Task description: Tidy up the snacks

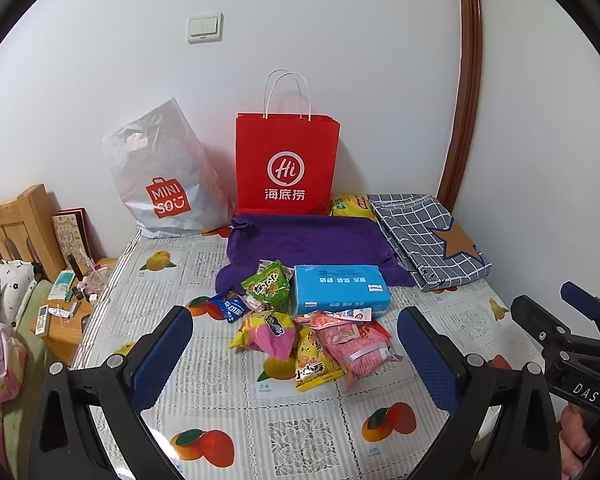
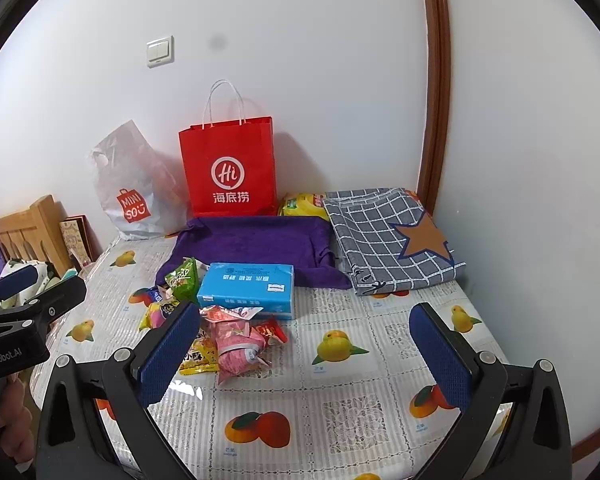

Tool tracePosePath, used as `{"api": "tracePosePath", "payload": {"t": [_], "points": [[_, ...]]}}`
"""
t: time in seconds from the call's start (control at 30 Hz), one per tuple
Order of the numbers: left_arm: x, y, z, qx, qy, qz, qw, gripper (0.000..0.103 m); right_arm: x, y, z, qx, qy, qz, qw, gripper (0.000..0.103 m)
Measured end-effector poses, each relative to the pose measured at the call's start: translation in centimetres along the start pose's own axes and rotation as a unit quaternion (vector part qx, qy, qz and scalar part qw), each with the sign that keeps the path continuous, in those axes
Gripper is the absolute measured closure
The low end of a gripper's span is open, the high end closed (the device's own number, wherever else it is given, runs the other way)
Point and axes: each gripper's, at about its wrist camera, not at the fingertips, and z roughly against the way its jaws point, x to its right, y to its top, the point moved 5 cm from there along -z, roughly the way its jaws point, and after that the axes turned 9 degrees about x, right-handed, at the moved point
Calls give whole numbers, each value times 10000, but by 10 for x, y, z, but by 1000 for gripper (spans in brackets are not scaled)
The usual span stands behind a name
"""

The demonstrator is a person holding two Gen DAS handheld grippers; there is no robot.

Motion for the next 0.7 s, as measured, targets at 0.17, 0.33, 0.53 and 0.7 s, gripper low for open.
{"api": "tracePosePath", "payload": {"t": [0.17,0.33,0.53,0.7], "points": [[0,0,1,12,22,-55,10000,0,0,-1,0,15,0,-7,10000,0],[2,0,1,4,22,-50,10000,0,1,-1,2,9,12,0,10000,0],[4,0,1,1,17,-56,10000,0,1,-2,4,44,3,21,10000,0],[6,1,0,-4,11,-78,10000,0,1,-1,5,43,-12,21,10000,0]]}}
